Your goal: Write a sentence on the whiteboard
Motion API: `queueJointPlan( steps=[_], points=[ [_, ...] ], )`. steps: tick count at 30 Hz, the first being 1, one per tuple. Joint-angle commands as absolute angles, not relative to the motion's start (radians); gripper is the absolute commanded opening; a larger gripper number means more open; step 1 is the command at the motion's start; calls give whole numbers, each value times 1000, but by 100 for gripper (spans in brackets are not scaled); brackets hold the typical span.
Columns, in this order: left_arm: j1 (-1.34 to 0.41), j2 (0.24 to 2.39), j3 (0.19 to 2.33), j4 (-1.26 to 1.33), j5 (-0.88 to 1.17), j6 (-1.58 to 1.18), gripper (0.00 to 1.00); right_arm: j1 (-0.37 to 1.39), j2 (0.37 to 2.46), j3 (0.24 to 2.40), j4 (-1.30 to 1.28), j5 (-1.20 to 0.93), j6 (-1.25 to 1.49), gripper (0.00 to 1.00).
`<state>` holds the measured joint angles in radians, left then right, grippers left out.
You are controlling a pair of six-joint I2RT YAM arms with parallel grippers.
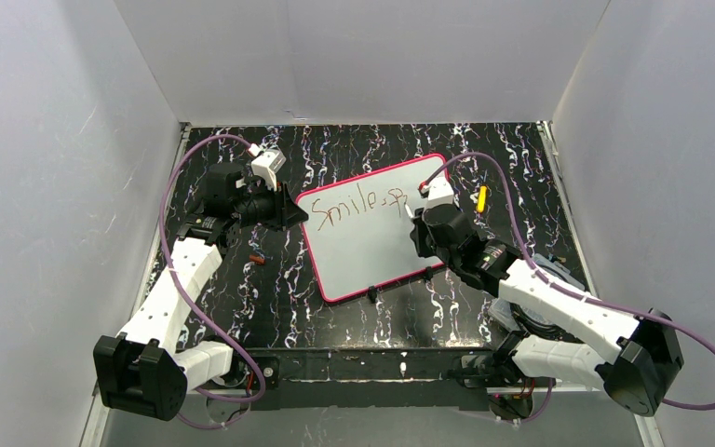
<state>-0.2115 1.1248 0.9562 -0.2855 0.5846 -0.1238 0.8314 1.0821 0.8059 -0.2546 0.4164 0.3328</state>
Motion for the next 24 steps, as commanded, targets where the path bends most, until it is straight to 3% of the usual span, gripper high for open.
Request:
queueJointPlan(
  steps=[1,24],
  points=[
    [-216,1122,966,-287,572,-90,0,827,1098,838,-175,448,310,1],
    [-216,1120,966,-288,572,-89,0,825,1008,812,-193,522,299,1]
  ],
)
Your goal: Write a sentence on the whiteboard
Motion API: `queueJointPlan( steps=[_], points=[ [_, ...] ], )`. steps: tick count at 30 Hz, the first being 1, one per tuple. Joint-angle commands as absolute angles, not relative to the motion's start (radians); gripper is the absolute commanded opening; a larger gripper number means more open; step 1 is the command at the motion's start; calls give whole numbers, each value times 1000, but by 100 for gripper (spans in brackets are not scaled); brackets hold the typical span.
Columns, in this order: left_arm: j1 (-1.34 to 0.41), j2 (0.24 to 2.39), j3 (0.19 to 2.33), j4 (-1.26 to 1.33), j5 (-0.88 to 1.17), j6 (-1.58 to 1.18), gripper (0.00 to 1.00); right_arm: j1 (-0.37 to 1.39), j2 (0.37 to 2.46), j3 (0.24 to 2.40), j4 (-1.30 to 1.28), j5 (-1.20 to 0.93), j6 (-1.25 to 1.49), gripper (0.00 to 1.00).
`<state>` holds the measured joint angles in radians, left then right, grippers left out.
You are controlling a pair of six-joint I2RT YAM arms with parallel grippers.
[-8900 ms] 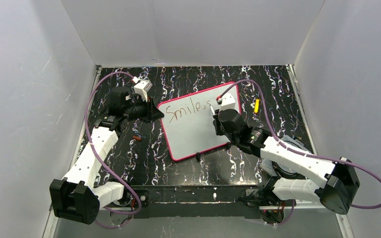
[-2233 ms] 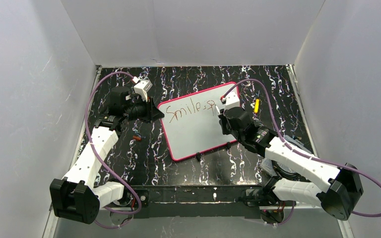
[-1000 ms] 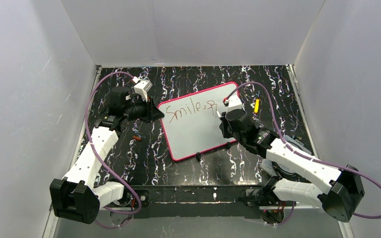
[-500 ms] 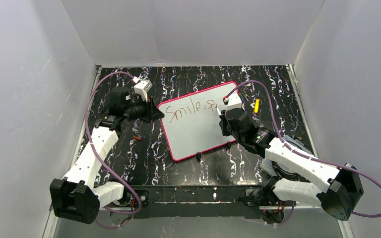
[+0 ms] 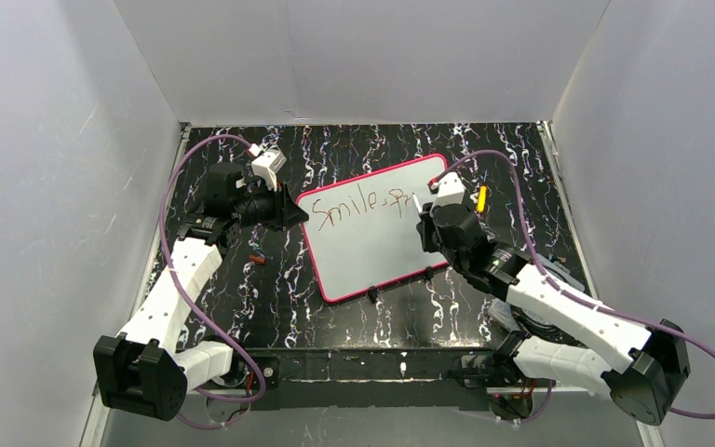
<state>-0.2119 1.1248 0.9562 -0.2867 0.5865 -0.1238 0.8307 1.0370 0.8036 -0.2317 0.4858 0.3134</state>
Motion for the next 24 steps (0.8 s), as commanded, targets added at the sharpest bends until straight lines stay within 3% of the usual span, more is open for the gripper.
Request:
queueJointPlan(
  steps=[1,24],
  points=[
    [-216,1119,966,-288,572,-89,0,825,1021,819,-203,524,297,1],
    [-216,1120,966,-290,568,-87,0,797,1074,830,-212,561,292,1]
  ],
)
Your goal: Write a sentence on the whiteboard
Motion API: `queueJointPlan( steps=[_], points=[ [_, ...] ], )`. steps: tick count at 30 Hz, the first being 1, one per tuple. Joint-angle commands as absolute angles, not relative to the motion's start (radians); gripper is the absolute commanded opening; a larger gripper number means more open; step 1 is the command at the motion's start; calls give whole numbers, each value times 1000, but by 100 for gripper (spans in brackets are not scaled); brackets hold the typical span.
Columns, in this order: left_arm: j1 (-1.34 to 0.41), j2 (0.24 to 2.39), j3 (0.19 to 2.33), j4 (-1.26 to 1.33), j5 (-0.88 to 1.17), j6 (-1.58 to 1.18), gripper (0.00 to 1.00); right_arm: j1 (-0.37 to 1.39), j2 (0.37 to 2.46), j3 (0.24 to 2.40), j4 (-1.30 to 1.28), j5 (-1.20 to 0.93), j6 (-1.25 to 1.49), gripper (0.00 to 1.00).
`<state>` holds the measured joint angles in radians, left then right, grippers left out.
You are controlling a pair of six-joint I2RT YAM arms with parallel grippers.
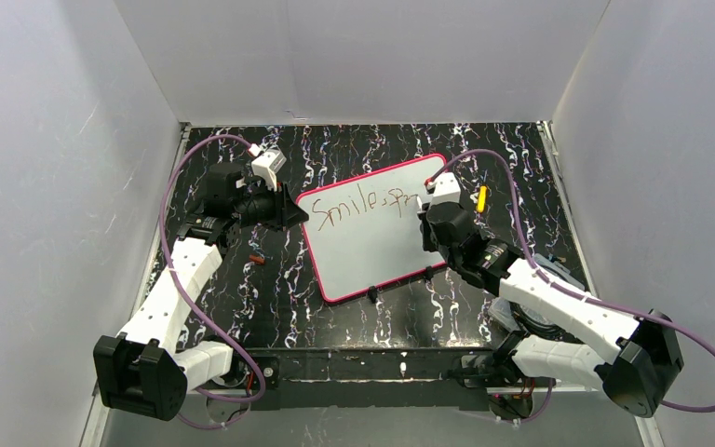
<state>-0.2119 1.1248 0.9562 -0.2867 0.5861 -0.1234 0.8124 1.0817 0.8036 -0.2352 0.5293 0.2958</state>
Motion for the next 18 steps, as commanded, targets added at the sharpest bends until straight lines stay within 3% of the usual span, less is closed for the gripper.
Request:
queueJointPlan(
  steps=[1,18],
  points=[
    [-216,1121,966,-291,568,-87,0,794,1078,835,-206,555,285,1],
    [-216,1120,967,-291,568,-87,0,792,1099,822,-173,433,247,1]
  ],
)
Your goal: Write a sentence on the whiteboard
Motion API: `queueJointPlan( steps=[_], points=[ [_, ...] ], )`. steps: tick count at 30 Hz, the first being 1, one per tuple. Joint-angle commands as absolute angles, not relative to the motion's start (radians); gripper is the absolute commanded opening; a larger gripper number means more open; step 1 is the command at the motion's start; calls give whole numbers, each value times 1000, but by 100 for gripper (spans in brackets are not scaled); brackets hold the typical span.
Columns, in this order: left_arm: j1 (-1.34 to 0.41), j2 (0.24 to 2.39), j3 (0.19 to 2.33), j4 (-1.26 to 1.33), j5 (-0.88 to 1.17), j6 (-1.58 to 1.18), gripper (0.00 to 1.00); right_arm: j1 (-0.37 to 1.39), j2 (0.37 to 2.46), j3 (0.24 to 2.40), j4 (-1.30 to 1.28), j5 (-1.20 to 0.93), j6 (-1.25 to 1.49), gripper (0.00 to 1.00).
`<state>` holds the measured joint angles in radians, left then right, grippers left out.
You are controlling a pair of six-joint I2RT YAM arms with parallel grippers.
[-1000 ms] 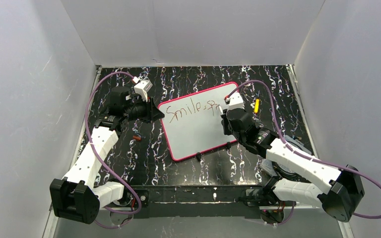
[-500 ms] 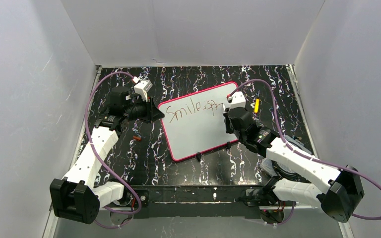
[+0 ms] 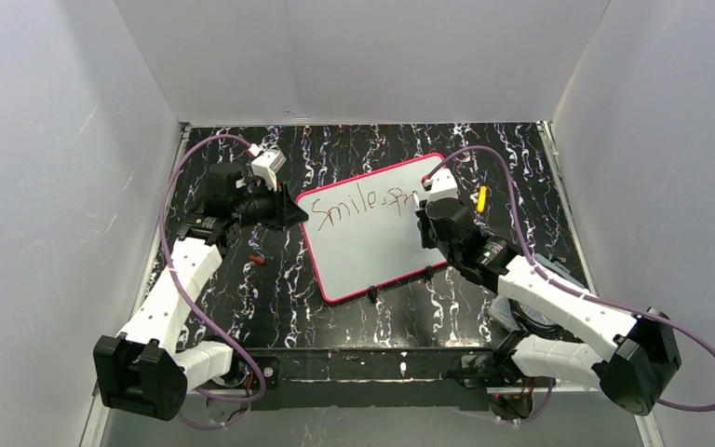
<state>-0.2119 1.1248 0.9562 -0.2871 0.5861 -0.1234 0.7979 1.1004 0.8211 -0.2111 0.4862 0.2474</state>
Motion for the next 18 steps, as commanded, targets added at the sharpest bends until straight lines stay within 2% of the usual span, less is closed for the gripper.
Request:
queueJointPlan(
  steps=[1,13,18],
  points=[
    [-215,1119,968,-291,569,-87,0,792,1097,817,-175,428,253,1],
    [-216,1119,968,-290,570,-86,0,795,1068,760,-212,411,316,1],
    [-216,1119,968,-290,569,-88,0,795,1074,772,-242,481,326,1]
  ],
)
